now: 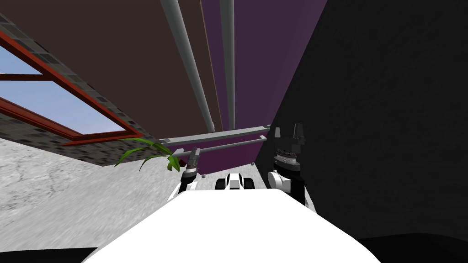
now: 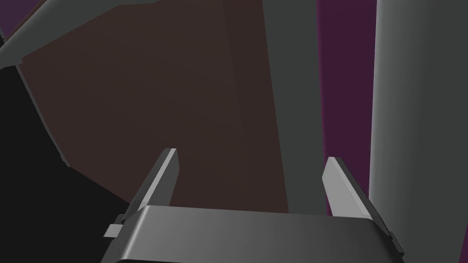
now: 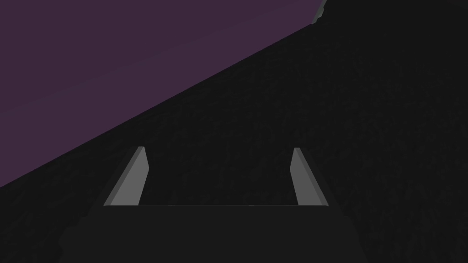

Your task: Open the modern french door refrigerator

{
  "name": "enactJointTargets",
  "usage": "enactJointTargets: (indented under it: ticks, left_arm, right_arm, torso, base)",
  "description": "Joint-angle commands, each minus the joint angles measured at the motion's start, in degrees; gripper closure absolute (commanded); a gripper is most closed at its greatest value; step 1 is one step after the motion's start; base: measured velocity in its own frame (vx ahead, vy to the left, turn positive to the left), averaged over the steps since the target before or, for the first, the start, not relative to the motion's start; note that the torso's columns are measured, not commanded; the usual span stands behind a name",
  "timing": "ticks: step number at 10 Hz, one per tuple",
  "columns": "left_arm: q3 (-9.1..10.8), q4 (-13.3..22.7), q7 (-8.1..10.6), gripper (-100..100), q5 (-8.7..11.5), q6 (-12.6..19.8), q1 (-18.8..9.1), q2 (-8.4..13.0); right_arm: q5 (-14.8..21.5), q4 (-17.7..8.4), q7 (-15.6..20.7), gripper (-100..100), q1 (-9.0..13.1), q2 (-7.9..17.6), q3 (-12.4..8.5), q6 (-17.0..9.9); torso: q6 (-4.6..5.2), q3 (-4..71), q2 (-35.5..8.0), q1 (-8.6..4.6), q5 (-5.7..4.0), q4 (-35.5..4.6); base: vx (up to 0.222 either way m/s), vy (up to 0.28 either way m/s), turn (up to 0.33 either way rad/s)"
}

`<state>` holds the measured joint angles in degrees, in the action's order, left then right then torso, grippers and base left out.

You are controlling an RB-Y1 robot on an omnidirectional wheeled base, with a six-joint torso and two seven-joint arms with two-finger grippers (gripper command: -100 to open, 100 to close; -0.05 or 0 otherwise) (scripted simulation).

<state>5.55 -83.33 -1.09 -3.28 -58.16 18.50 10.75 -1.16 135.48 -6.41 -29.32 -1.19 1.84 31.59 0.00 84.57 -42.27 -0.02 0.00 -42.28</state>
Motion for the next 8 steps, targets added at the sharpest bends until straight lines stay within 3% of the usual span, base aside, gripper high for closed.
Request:
enactJointTargets:
  ticks: [1,8]
  left_arm:
    - [0.17,4.08,-0.18,-100,0.06,-2.30,-0.73,-0.19]
    - [0.43,10.33,-0.46,-100,0.14,-6.24,-1.94,-0.96]
  right_arm:
    - [0.00,0.00,0.00,0,0.00,0.00,0.00,0.00]
    - [0.00,0.00,0.00,0,0.00,0.00,0.00,0.00]
  torso:
    - [0.02,0.00,0.01,0.03,0.03,0.03]
    - [0.16,0.30,0.72,0.41,0.60,0.73]
  base:
    - [0.029,-0.007,0.021]
    - [0.021,-0.005,0.009]
